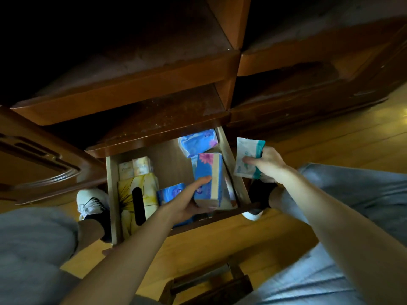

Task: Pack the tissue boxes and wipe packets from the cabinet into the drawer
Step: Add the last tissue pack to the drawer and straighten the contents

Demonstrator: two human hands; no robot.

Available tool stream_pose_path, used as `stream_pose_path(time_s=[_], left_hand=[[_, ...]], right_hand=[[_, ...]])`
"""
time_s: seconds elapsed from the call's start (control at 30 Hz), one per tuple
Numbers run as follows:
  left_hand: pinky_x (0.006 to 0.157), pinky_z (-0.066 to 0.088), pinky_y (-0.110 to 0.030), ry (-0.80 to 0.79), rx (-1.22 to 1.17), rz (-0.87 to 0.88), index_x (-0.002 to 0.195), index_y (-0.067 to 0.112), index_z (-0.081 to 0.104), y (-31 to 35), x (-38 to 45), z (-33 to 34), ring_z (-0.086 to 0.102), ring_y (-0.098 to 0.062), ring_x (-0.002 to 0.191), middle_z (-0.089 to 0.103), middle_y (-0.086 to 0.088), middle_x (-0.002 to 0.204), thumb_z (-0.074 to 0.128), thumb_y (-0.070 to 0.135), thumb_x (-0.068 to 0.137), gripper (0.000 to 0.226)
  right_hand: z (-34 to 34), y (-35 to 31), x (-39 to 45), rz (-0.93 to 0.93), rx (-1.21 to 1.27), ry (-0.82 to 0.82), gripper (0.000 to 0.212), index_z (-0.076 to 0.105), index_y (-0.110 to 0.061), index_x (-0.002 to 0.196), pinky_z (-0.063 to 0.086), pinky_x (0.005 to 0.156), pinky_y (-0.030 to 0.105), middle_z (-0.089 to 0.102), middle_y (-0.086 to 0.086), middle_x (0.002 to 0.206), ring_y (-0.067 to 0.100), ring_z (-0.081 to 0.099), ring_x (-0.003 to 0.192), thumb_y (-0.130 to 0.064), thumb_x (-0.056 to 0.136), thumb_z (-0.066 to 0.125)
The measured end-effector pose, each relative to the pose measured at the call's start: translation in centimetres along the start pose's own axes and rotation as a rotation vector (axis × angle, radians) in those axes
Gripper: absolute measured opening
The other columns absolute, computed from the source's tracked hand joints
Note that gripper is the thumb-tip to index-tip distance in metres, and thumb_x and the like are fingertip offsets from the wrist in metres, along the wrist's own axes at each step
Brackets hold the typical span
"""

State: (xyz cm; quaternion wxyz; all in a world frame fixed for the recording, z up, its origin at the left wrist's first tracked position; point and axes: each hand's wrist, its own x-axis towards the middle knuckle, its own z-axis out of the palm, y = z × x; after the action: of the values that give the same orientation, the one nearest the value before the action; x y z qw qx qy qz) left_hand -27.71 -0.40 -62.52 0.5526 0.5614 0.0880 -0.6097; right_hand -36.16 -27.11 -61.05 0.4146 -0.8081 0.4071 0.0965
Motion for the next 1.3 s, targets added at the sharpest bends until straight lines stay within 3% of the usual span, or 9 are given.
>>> stream_pose_path(time_s=[0.2, 0.37, 0.47, 0.7, 0.8, 0.87, 0.97, 1.2, 1.3], left_hand=[[0.069, 0.061, -0.033, 0.006, -0.115, 0.032, 0.104, 0.022, 0.08, -0.9, 1.2, 0.2, 0.076, -0.019, 0.089, 0.078, -0.008, 0.107, 0.085, 0.046, 0.072, 0.041], [0.08, 0.06, -0.034, 0.056, -0.325, 0.198, 0.124, 0.018, 0.067, 0.4, 3.1, 1.4, 0.074, -0.02, 0.099, 0.076, -0.007, 0.115, 0.073, 0.04, 0.083, 0.047], [0.087, 0.06, -0.039, 0.12, -0.308, 0.175, 0.122, 0.019, 0.069, 0.6, 4.7, 2.5, 0.074, -0.02, 0.093, 0.076, -0.006, 0.109, 0.072, 0.04, 0.085, 0.043], [0.112, 0.044, -0.05, 0.034, -0.318, 0.122, 0.125, 0.02, 0.066, 0.1, 5.3, 2.3, 0.066, -0.026, 0.11, 0.075, -0.007, 0.113, 0.071, 0.041, 0.09, 0.042], [0.099, 0.055, -0.043, 0.036, -0.268, 0.169, 0.131, 0.021, 0.061, 0.1, 4.4, 1.1, 0.071, -0.02, 0.106, 0.075, -0.004, 0.114, 0.074, 0.045, 0.086, 0.053], [0.083, 0.06, -0.034, 0.033, -0.188, 0.198, 0.129, 0.021, 0.064, 0.3, 3.3, 0.1, 0.074, -0.017, 0.102, 0.077, -0.003, 0.113, 0.077, 0.048, 0.081, 0.057], [0.085, 0.056, -0.031, 0.087, -0.03, 0.23, 0.112, 0.029, 0.075, 0.4, 1.4, -1.7, 0.074, -0.015, 0.102, 0.077, -0.001, 0.114, 0.08, 0.056, 0.071, 0.049], [0.101, 0.053, -0.043, 0.31, -0.089, 0.319, 0.12, 0.021, 0.069, -0.8, -1.7, -4.6, 0.072, -0.023, 0.106, 0.077, -0.008, 0.114, 0.081, 0.061, 0.055, 0.077], [0.093, 0.054, -0.038, 0.341, -0.062, 0.316, 0.119, 0.022, 0.069, -0.5, -2.4, -4.2, 0.071, -0.023, 0.105, 0.077, -0.004, 0.111, 0.081, 0.066, 0.05, 0.083]], right_hand=[[-0.1, 0.6, 0.4, -0.004, 0.043, -0.021, 0.041, 0.07, -0.019, 0.119, 0.055, 0.094, 0.047, 0.073, 0.005, 0.113, 0.025, 0.068, 0.105, -0.043, 0.086, 0.076], [1.0, -0.2, 1.2, -0.015, 0.06, -0.009, 0.023, 0.062, -0.034, 0.098, 0.042, 0.054, 0.016, 0.063, -0.02, 0.082, -0.005, 0.056, 0.07, -0.044, 0.085, 0.078], [1.3, -0.1, 1.1, -0.043, 0.023, 0.016, 0.024, 0.058, -0.038, 0.092, 0.036, 0.049, 0.011, 0.056, -0.025, 0.073, -0.011, 0.052, 0.065, -0.048, 0.083, 0.078], [1.3, 1.7, 1.6, 0.024, 0.172, 0.006, 0.04, 0.06, -0.025, 0.114, 0.047, 0.061, 0.021, 0.066, -0.008, 0.102, 0.004, 0.063, 0.083, -0.037, 0.083, 0.082], [1.9, 0.8, 1.7, 0.029, 0.134, 0.062, 0.068, 0.05, -0.017, 0.132, 0.045, 0.069, 0.025, 0.059, -0.006, 0.109, 0.013, 0.057, 0.096, -0.04, 0.078, 0.086], [2.6, -0.3, 1.8, -0.042, 0.028, 0.052, 0.068, 0.051, -0.017, 0.132, 0.044, 0.07, 0.025, 0.062, -0.004, 0.112, 0.015, 0.059, 0.101, -0.045, 0.079, 0.084], [4.2, -2.2, 1.5, -0.123, -0.089, -0.045, 0.062, 0.054, -0.021, 0.13, 0.053, 0.079, 0.034, 0.067, 0.001, 0.122, 0.023, 0.065, 0.111, -0.046, 0.08, 0.082], [10.3, -3.0, -0.7, -0.248, -0.461, -0.014, 0.078, 0.019, -0.023, 0.149, 0.053, 0.068, 0.04, 0.066, 0.013, 0.124, 0.032, 0.072, 0.098, -0.028, 0.091, 0.071], [12.6, -2.3, -0.9, -0.169, -0.65, 0.085, 0.08, -0.001, -0.012, 0.159, 0.055, 0.065, 0.037, 0.071, 0.014, 0.115, 0.027, 0.073, 0.09, -0.021, 0.101, 0.053]])
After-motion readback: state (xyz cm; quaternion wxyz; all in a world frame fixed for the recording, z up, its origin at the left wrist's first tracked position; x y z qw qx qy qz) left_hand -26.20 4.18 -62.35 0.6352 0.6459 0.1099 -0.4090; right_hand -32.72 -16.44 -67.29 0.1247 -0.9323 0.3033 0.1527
